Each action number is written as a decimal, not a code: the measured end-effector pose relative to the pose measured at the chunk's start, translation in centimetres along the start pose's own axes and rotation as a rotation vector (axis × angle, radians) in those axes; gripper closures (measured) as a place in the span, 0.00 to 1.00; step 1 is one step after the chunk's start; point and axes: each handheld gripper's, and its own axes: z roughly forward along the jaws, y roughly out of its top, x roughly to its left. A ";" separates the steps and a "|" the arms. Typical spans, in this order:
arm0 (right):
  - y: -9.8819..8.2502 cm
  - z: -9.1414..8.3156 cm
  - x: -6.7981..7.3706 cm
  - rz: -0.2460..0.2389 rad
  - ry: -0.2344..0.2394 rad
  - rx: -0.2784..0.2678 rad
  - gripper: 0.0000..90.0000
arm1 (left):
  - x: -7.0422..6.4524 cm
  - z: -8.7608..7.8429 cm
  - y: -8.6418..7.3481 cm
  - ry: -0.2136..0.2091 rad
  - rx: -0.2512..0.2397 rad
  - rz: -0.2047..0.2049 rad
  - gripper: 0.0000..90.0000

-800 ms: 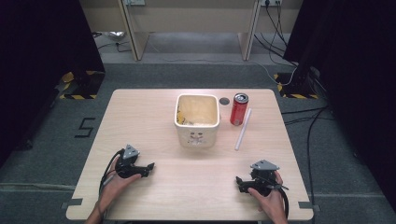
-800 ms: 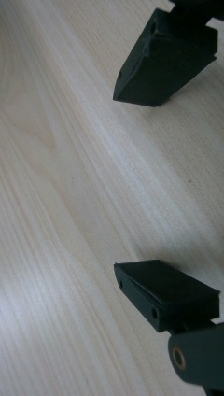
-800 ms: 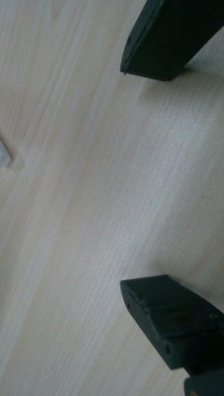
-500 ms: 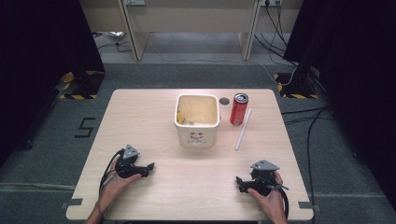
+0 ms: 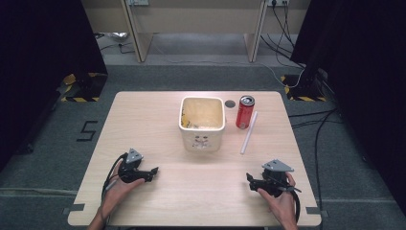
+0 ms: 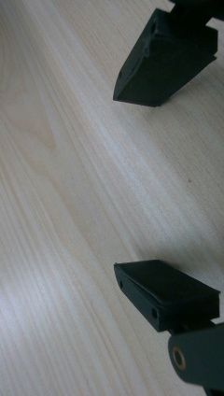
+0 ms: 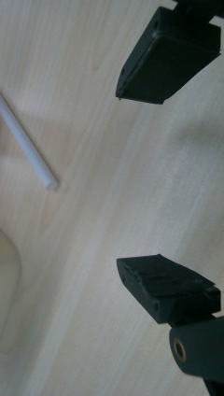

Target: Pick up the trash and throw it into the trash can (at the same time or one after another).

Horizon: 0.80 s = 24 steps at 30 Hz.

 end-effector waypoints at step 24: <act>7.3 2.1 -1.5 0.033 -0.057 -0.055 0.24 | 0.0 0.0 0.0 0.000 -0.001 0.000 0.15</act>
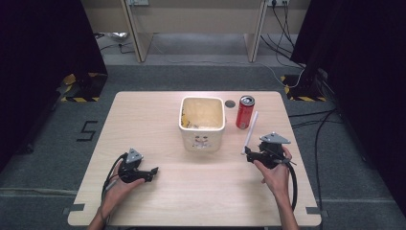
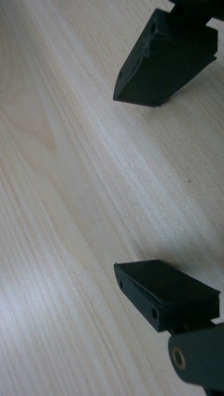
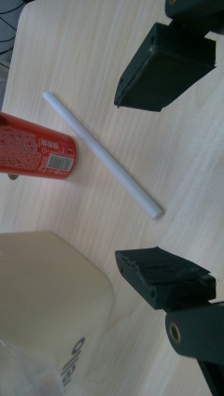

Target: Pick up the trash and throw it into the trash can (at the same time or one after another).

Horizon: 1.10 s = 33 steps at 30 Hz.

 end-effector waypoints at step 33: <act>2.1 6.4 -2.9 0.082 -0.020 0.024 0.35 | 0.0 0.0 0.0 0.000 0.000 0.000 0.15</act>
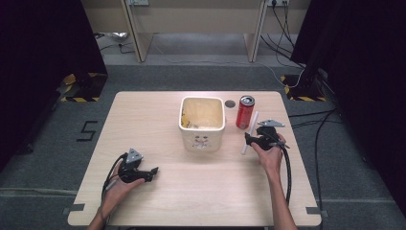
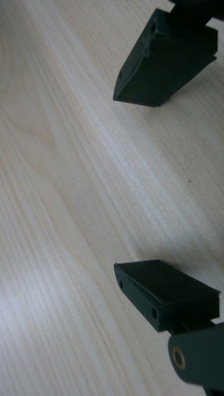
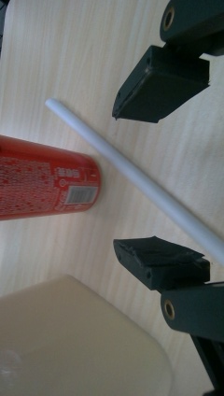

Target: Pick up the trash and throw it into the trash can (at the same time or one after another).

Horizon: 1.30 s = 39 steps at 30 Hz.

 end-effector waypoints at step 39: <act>-1.1 4.4 -3.0 0.087 -0.067 0.087 0.88 | 0.0 0.0 0.0 0.000 0.000 0.000 0.15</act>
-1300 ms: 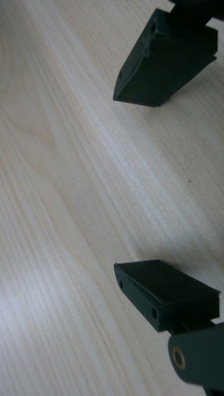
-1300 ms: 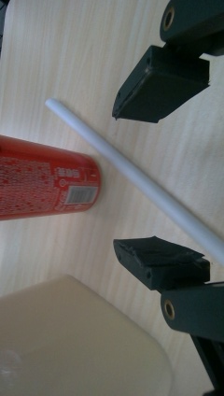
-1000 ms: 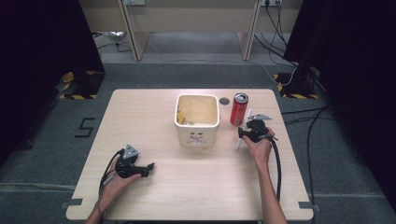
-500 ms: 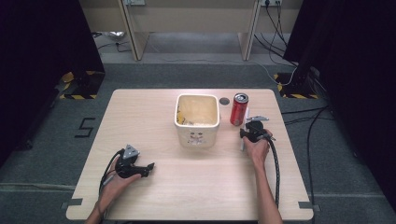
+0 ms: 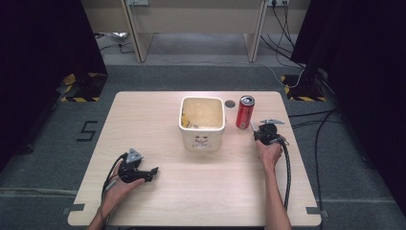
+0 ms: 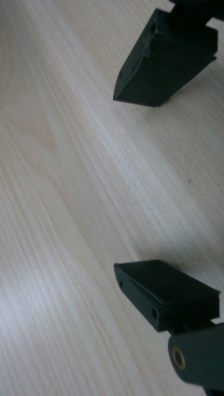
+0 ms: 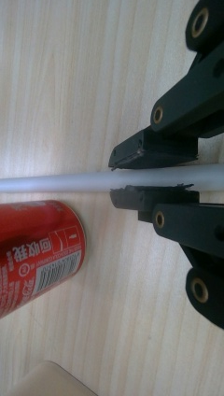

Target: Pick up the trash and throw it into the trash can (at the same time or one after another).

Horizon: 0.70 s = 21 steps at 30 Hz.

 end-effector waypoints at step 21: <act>2.0 -6.0 -2.6 0.004 -0.031 -0.132 0.89 | 0.0 0.0 0.0 0.000 0.001 0.000 0.15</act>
